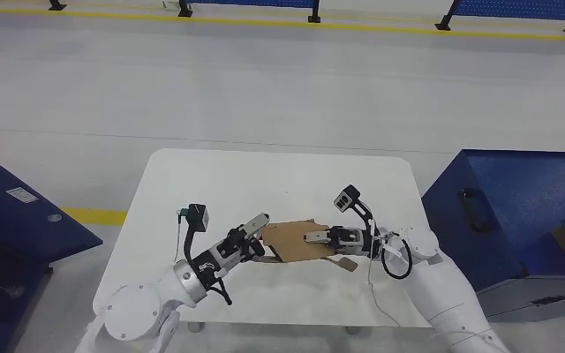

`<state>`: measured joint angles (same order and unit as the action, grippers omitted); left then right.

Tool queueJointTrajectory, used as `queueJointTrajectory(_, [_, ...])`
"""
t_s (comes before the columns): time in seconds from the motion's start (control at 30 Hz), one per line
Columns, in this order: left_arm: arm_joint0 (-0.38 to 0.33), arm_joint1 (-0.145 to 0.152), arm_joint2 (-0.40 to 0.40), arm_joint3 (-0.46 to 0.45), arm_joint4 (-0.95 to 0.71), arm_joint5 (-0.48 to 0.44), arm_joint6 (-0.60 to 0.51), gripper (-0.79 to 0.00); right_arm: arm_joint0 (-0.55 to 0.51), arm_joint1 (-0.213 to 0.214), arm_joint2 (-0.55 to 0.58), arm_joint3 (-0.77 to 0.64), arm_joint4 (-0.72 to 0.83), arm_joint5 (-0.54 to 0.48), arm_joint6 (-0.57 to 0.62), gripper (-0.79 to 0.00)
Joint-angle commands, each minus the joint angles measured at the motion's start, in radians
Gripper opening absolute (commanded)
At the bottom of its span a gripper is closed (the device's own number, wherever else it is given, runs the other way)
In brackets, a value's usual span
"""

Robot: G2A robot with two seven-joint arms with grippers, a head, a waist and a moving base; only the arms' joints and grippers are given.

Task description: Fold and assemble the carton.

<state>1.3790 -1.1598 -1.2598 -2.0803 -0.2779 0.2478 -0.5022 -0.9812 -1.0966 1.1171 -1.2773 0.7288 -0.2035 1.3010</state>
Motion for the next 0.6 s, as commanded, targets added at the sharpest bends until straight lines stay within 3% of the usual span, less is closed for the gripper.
queueJointTrajectory(0.0, [-0.001,0.000,0.007,-0.003,-0.001,-0.011,-0.008,0.000,0.002,-0.002,-0.008,-0.001,-0.008,0.003,-0.004,-0.785])
queueJointTrajectory(0.23, [0.014,-0.002,0.019,-0.039,0.022,-0.063,0.020,0.000,0.011,-0.008,-0.029,0.010,-0.047,0.003,-0.029,-0.785])
queueJointTrajectory(0.57, [-0.017,-0.008,0.076,-0.018,0.055,-0.030,0.024,0.000,0.019,-0.013,-0.036,0.024,-0.037,0.012,-0.009,-0.785])
